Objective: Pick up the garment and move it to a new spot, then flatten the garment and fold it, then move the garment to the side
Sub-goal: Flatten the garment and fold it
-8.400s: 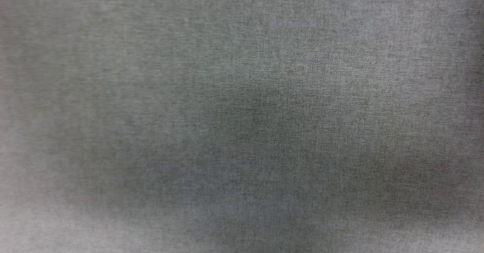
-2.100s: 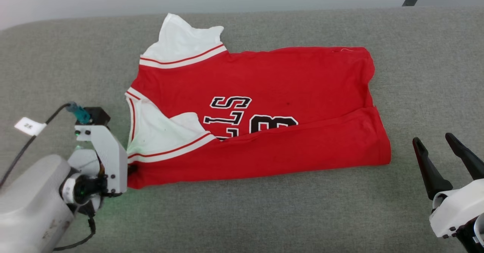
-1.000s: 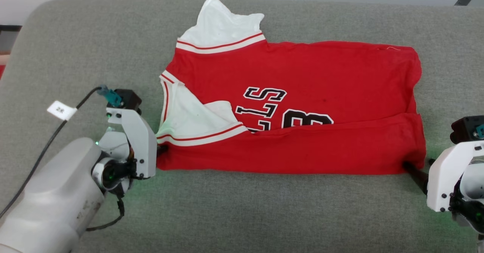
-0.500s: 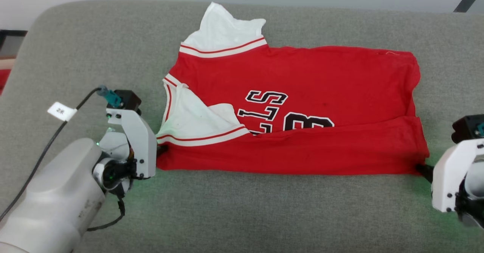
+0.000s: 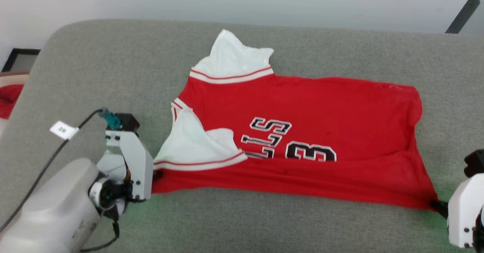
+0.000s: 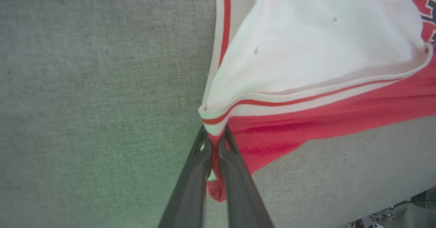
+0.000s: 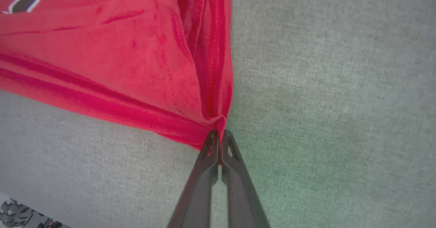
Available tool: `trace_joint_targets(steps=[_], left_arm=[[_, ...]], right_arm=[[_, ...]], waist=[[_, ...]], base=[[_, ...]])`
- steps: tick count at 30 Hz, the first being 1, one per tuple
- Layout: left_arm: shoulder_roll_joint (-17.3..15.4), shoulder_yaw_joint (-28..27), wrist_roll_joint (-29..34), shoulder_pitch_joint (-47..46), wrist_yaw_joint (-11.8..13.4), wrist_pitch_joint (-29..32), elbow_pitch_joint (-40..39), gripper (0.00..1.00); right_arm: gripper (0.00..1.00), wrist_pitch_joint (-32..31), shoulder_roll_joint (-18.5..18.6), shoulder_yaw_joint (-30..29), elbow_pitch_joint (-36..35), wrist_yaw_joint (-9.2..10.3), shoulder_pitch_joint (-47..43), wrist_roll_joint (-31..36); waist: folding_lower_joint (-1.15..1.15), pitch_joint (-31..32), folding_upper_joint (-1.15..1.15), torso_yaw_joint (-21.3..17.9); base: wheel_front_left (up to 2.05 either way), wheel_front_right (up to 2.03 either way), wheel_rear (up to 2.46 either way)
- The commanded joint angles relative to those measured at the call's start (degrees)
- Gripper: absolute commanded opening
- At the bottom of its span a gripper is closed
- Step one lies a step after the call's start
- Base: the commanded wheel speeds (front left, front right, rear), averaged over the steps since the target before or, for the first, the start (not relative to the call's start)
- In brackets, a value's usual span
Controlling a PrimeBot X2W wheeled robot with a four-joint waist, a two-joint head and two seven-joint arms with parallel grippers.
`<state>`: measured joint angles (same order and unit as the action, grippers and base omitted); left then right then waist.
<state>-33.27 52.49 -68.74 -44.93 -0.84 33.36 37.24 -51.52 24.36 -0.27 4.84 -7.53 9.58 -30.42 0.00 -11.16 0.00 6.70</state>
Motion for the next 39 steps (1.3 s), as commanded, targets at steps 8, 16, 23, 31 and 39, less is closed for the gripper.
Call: trace_joint_targets(steps=[8, 16, 23, 31, 39], left_arm=[[-4.6, 0.5, -1.4, 5.7, 5.0, 3.0, -6.6, 0.0], [-5.4, 1.4, -0.6, 8.5, 7.3, 2.6, -12.7, 0.5], [-4.8, 2.3, 0.0, 9.5, 8.3, 2.1, -14.1, 1.0], [-6.1, 1.3, 0.4, 7.8, 8.7, 1.7, -16.2, 1.0], [-8.4, -0.2, 1.5, 5.0, 8.8, 1.0, -19.8, 1.0]], right_arm=[[0.0, -3.8, 0.9, -2.9, -3.1, 0.1, -6.4, -1.2], [0.05, -6.3, -0.9, -3.7, -6.1, 0.09, -8.6, -0.5], [0.96, -8.0, -1.8, -2.0, -8.8, 0.08, -9.1, -0.3], [1.0, -9.3, -2.3, -2.2, -13.6, 0.08, -10.1, -0.2], [1.0, -3.6, -3.1, -2.8, -19.6, 0.08, -8.3, 1.4]], waist=[[0.0, 1.6, 0.0, 0.3], [0.0, 1.5, 0.0, 0.4], [0.0, 1.6, 0.0, 0.1], [0.0, 2.7, 0.0, -0.2], [0.0, 3.4, 0.0, -0.8]], base=[[0.0, 0.0, 0.0], [0.0, 0.0, 0.0], [0.0, 0.0, 0.0], [0.0, 0.0, 0.0], [0.0, 0.0, 0.0]])
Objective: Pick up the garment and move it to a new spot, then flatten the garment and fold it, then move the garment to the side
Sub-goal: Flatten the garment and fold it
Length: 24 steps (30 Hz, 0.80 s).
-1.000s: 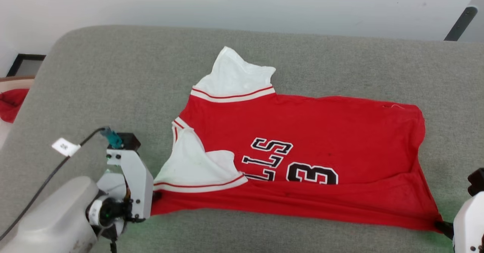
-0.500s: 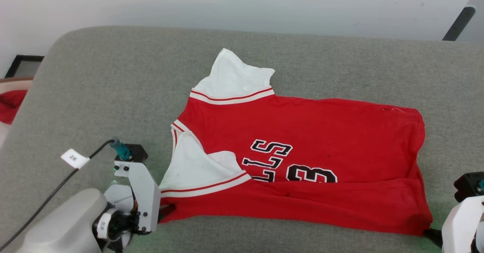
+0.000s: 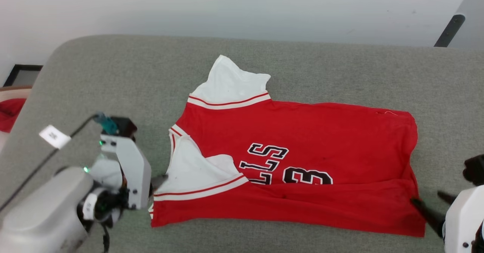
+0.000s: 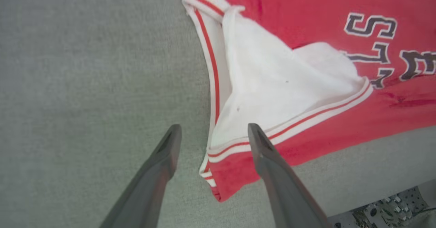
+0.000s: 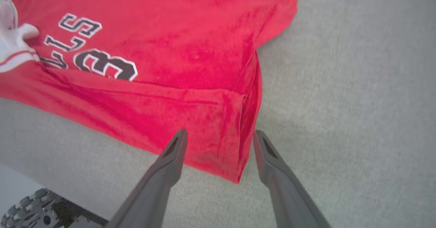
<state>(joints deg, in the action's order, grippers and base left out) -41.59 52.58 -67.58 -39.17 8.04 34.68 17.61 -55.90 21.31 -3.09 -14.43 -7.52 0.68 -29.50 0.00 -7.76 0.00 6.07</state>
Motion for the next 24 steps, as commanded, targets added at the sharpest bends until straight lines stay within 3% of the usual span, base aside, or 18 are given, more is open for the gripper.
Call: trace_joint_targets(steps=[1, 8, 17, 24], left_arm=[[-0.3, -0.7, 0.6, -1.2, -0.3, -1.0, -0.7, 1.0], [-0.6, -2.9, 4.7, -6.2, -3.3, -8.1, -1.2, 1.0], [2.2, -5.1, 8.4, -14.1, -7.1, -15.4, 4.0, 1.0], [3.7, -5.6, 10.5, -21.2, -10.4, -17.0, 9.5, 1.0]], right_arm=[[1.0, 2.5, -0.1, 0.2, -1.0, 0.07, 1.1, 1.0], [1.0, 18.5, -0.6, 1.6, -2.8, 0.07, 4.7, 6.0], [1.0, 38.4, -2.2, 3.3, -0.6, 0.07, 10.7, 15.4], [1.0, 46.7, -5.6, 3.6, -0.1, 0.07, 14.3, 19.4]], waist=[[0.0, 0.1, 0.0, -0.2], [0.0, -0.9, 0.0, -1.8], [0.0, -4.9, 0.0, -5.2], [0.0, -10.3, 0.0, -8.9]], base=[[0.0, 0.0, 0.0], [0.0, 0.0, 0.0], [0.0, 0.0, 0.0], [0.0, 0.0, 0.0]])
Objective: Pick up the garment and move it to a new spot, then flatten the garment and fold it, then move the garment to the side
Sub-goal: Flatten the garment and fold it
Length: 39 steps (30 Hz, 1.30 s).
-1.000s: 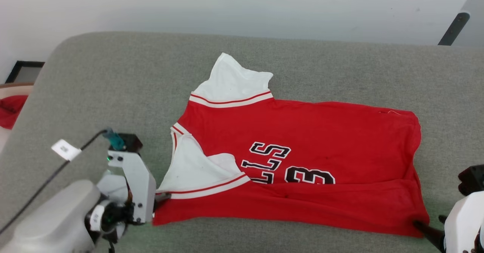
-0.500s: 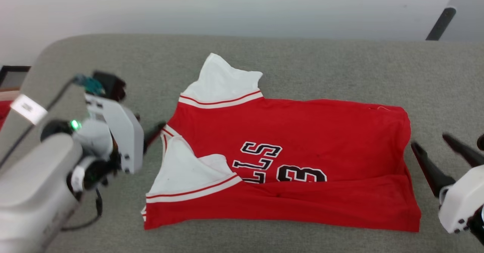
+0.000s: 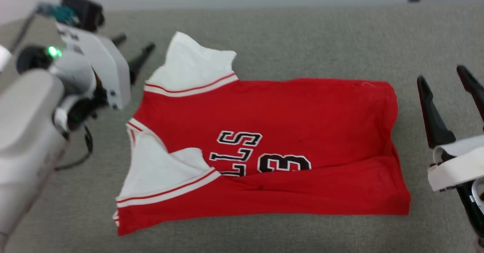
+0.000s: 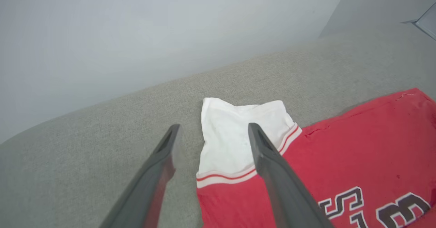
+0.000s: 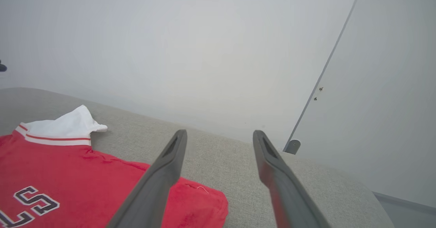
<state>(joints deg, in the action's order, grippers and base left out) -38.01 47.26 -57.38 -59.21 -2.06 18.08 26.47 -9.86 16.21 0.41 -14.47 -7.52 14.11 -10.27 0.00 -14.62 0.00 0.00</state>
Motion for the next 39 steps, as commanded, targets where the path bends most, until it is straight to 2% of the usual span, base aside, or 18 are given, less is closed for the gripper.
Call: trace_joint_targets(steps=[1, 9, 16, 25, 30, 31, 32, 39], left_arm=[[0.2, -0.3, 0.5, -2.1, -0.7, -0.2, 1.3, 1.0], [-0.3, 0.1, 1.7, -9.1, -3.2, 2.2, 7.5, 1.0], [-0.7, 1.5, 2.4, -14.0, -4.6, 6.2, 12.5, 1.0], [-0.4, 3.9, 3.1, -18.2, -5.0, 11.7, 18.3, 1.0], [1.3, 4.0, 1.3, -18.6, -4.9, 14.9, 22.2, 1.0], [1.8, 4.1, 0.9, -18.4, -4.9, 16.0, 23.0, 0.75], [2.3, 4.2, 0.4, -18.1, -4.9, 16.9, 23.6, 0.02], [4.0, 4.4, -0.7, -19.3, -5.2, 18.4, 25.7, 0.0]], right_arm=[[1.0, 1.2, -0.9, 0.3, -0.3, 0.07, 1.2, 0.4], [1.0, 3.8, -3.6, 0.7, -0.8, 0.07, 3.0, 1.3], [1.0, 4.6, -4.6, 0.8, 0.2, 0.07, 3.1, 0.9], [1.0, 4.5, -5.0, 1.7, 1.2, 0.07, 4.5, 0.1], [1.0, 3.0, -4.8, 2.7, 1.6, 0.07, 5.7, -1.5], [1.0, 2.2, -4.6, 2.9, 1.6, 0.07, 5.6, -1.9], [1.0, 1.2, -4.5, 3.2, 1.8, 0.07, 5.4, -2.5], [1.0, -10.5, -4.1, 3.5, 0.0, 0.07, 7.2, -7.0]], waist=[[0.0, -4.4, 0.0, -3.4], [0.0, -11.3, 0.0, -7.4], [0.0, -15.2, 0.0, -9.3], [0.0, -17.9, 0.0, -10.1], [0.0, -18.5, 0.0, -10.3], [0.0, -18.6, 0.0, -10.2], [0.0, -18.6, 0.0, -10.2], [0.0, -18.6, 0.0, -9.8]], base=[[0.0, 0.0, 0.0], [0.0, 0.0, 0.0], [0.0, 0.0, 0.0], [0.0, 0.0, 0.0], [0.0, 0.0, 0.0], [0.0, 0.0, 0.0], [0.0, 0.0, 0.0], [0.0, 0.0, 0.0]])
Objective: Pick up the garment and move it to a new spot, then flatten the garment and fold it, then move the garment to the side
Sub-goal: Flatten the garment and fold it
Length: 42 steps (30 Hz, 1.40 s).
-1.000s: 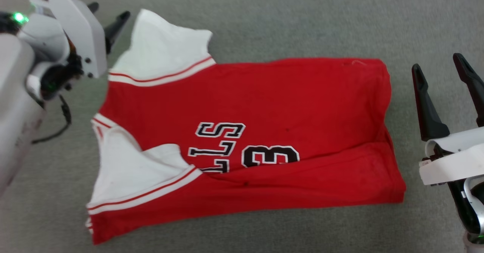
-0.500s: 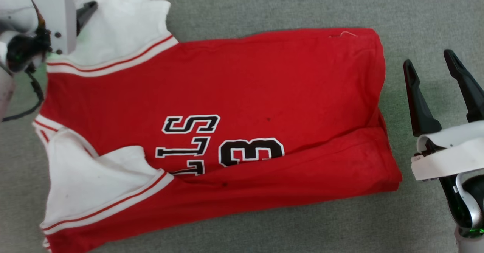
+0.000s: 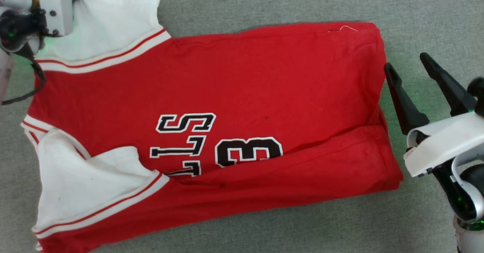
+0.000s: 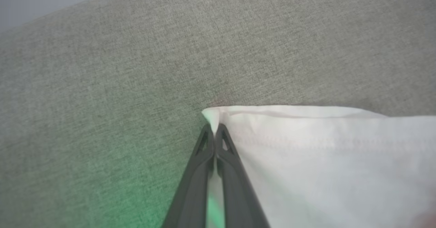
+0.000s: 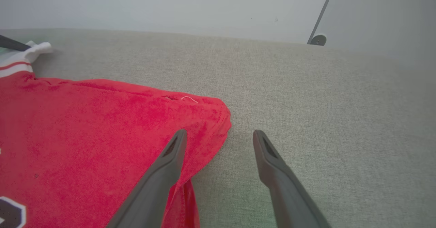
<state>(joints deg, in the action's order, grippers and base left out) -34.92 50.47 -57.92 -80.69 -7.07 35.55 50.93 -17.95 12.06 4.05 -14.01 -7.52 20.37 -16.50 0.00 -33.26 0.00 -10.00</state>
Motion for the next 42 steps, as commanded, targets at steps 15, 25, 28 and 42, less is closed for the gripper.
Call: trace_joint_targets(steps=[15, 25, 28, 42], left_arm=[[3.4, 2.0, -0.8, 0.5, -0.4, -1.0, 2.4, 0.0], [4.9, 3.3, -1.4, -0.6, -0.5, -2.4, 1.9, 0.0], [5.2, 3.7, -1.9, -0.5, -0.5, -2.9, 1.7, 0.0], [6.3, 3.8, -4.9, -0.1, -0.4, -9.2, 1.5, 0.0]], right_arm=[[1.0, -29.3, 2.6, 0.7, 4.9, 0.07, 15.8, -1.3], [1.0, -39.6, 3.7, 3.5, 15.3, 0.06, 23.1, -3.1], [0.73, -42.5, 4.2, 4.7, 17.9, 0.06, 24.1, -4.1], [0.0, -39.8, 6.6, 5.7, 23.4, 0.07, 27.5, -6.5]], waist=[[0.0, -0.1, 0.0, 3.2], [0.0, -0.7, 0.0, 5.2], [0.0, -0.8, 0.0, 5.5], [0.0, 3.2, 0.0, 7.9]], base=[[0.0, 0.0, 0.0], [0.0, 0.0, 0.0], [0.0, 0.0, 0.0], [0.0, 0.0, 0.0]])
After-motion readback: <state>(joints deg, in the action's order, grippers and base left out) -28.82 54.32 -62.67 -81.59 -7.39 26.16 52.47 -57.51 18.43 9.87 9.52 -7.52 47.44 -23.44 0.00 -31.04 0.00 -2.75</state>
